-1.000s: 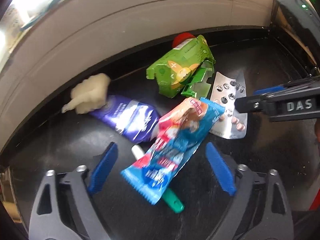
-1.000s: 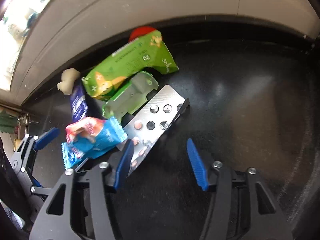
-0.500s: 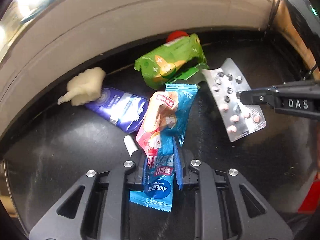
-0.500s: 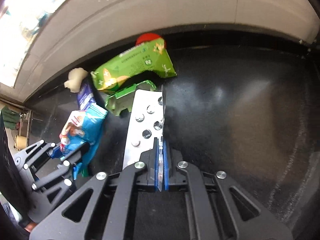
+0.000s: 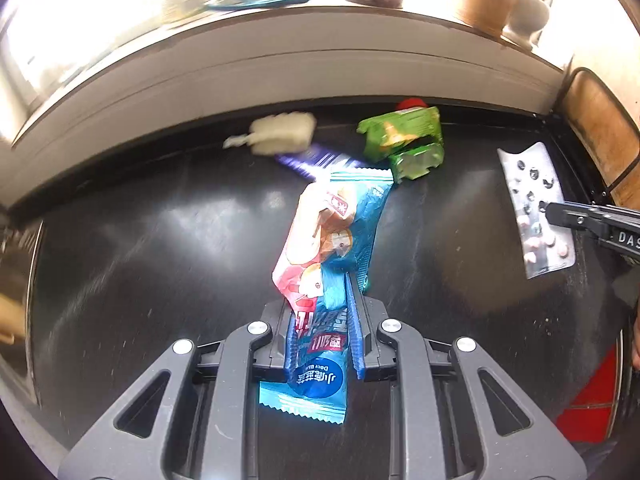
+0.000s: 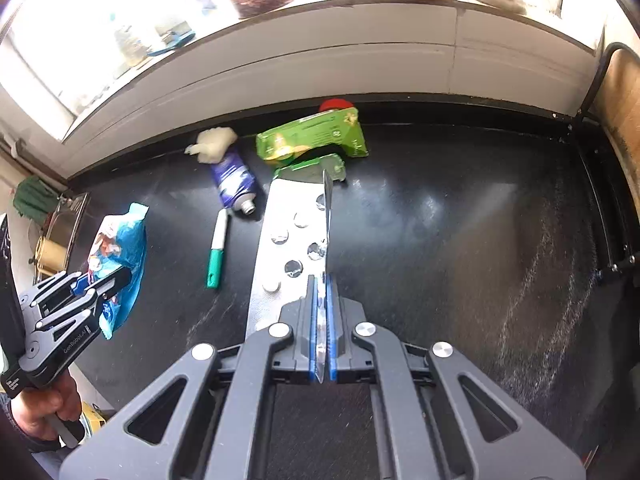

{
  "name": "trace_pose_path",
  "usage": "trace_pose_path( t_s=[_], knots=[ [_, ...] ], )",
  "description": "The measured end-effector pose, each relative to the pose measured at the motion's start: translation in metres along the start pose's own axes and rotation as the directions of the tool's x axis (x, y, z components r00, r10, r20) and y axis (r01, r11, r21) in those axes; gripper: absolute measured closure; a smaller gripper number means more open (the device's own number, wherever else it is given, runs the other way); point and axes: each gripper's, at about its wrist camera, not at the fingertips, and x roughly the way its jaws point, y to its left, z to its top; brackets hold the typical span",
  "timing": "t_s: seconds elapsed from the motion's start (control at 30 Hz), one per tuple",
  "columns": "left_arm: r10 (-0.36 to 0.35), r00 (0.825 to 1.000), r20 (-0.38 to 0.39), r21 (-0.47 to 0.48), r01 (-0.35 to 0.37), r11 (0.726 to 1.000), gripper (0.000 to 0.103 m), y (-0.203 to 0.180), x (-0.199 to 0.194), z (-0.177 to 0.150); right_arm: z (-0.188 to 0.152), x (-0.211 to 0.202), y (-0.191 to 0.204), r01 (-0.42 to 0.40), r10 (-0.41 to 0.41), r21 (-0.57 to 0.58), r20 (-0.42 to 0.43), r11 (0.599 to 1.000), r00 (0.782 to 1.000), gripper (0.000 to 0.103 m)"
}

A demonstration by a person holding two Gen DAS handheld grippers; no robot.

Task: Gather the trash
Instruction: 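Grasp the blue snack wrapper with the left tool while the right tool grasps the pill blister pack, then carry the wrapper and blister pack over the black bin and open both tools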

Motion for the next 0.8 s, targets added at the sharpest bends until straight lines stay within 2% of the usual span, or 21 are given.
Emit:
trace_pose_path(
  t_s=[0.23, 0.33, 0.43, 0.53, 0.6, 0.67, 0.7, 0.77, 0.8],
  knots=[
    [0.055, 0.998, 0.015, -0.081, -0.053, 0.995, 0.083, 0.031, -0.028, -0.029, -0.012, -0.016, 0.039, -0.033, 0.034, -0.070, 0.024, 0.997, 0.999, 0.098],
    [0.094, 0.995, 0.027, -0.151, -0.088, 0.985, 0.083, 0.057, -0.050, -0.045, -0.015, -0.019, 0.073, -0.065, 0.070, -0.129, 0.030, 0.989, 0.997, 0.098],
    [0.159, 0.987, 0.037, -0.239, -0.145, 0.960, 0.083, 0.093, -0.076, -0.067, -0.020, -0.022, 0.124, -0.124, 0.133, -0.221, 0.026, 0.967, 0.991, 0.098],
    [0.224, 0.974, 0.024, -0.353, -0.202, 0.914, 0.083, 0.133, -0.102, -0.096, -0.028, -0.025, 0.191, -0.200, 0.211, -0.343, -0.007, 0.918, 0.977, 0.098],
    [0.290, 0.957, -0.004, -0.426, -0.264, 0.865, 0.083, 0.163, -0.119, -0.125, -0.040, -0.023, 0.239, -0.251, 0.255, -0.423, -0.049, 0.871, 0.966, 0.098],
    [0.336, 0.941, -0.045, -0.505, -0.312, 0.805, 0.083, 0.192, -0.134, -0.166, -0.059, -0.019, 0.291, -0.311, 0.297, -0.503, -0.111, 0.806, 0.948, 0.098],
    [0.345, 0.937, -0.060, -0.529, -0.323, 0.785, 0.083, 0.201, -0.138, -0.178, -0.067, -0.017, 0.311, -0.332, 0.307, -0.530, -0.136, 0.780, 0.942, 0.098],
    [0.370, 0.922, -0.114, -0.595, -0.361, 0.718, 0.083, 0.225, -0.148, -0.221, -0.093, -0.011, 0.354, -0.386, 0.329, -0.587, -0.207, 0.712, 0.921, 0.098],
    [0.375, 0.916, -0.144, -0.630, -0.377, 0.679, 0.083, 0.237, -0.153, -0.247, -0.113, -0.006, 0.382, -0.421, 0.337, -0.618, -0.256, 0.663, 0.906, 0.098]
  ],
)
